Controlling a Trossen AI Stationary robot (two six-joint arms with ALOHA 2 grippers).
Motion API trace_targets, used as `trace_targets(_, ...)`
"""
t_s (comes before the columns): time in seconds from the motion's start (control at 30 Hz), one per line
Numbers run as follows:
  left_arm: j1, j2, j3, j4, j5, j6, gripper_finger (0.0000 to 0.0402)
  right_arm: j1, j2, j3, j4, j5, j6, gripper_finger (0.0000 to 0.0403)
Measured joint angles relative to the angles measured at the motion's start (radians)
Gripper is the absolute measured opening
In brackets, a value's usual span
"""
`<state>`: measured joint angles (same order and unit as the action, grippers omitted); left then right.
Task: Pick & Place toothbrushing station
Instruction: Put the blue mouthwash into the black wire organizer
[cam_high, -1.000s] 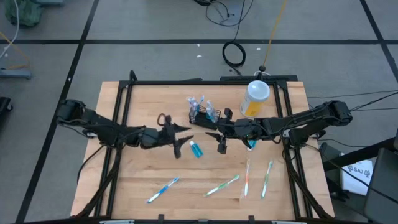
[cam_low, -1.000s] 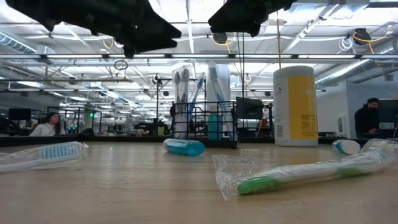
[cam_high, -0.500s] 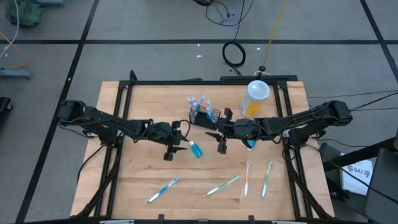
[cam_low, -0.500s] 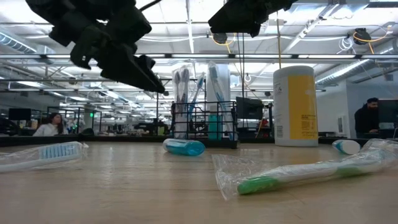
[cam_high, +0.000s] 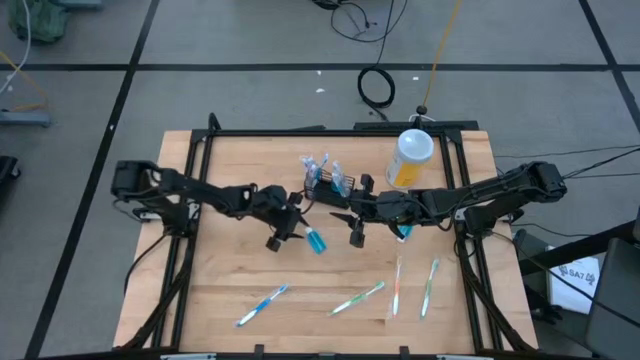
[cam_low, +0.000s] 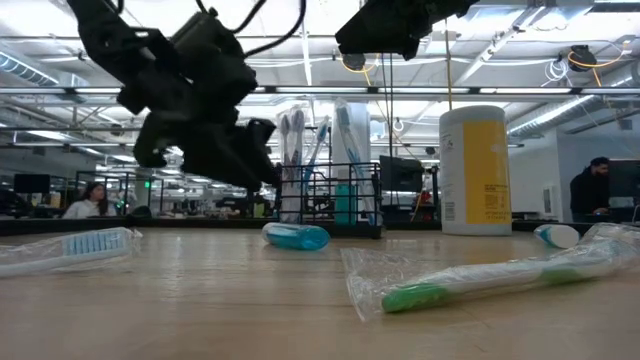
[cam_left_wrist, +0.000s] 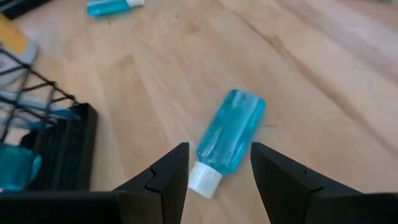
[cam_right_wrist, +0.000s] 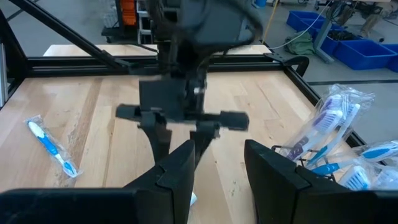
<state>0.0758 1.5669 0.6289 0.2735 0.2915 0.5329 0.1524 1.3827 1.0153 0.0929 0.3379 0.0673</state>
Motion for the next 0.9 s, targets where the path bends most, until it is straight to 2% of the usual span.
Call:
trace_targets(0.2,0.055,0.112,0.001,0.090,0.049,0.087,0.0179,0.000,0.000,0.000,-0.001,0.000,0.000,0.0132)
trace_targets(0.43,0.126,0.183,0.004,0.130,0.211,0.075,0.0179,-0.001,0.000,0.000,-0.009,0.000,-0.002,0.0132)
trace_targets(0.53,0.136,0.208,0.005,0.149,0.248,0.066,0.0179,-0.001,0.000,0.000,-0.008,0.000,-0.003,0.0132)
trace_targets(0.77,0.138,0.287,0.024,0.179,0.272,0.078,0.0179,-0.001,0.000,0.000,-0.010,0.000,-0.002,0.0132)
trace_targets(0.9,0.138,0.298,0.024,0.189,0.282,0.087,0.0158,-0.001,0.000,0.000,-0.008,0.000,-0.002,0.0132)
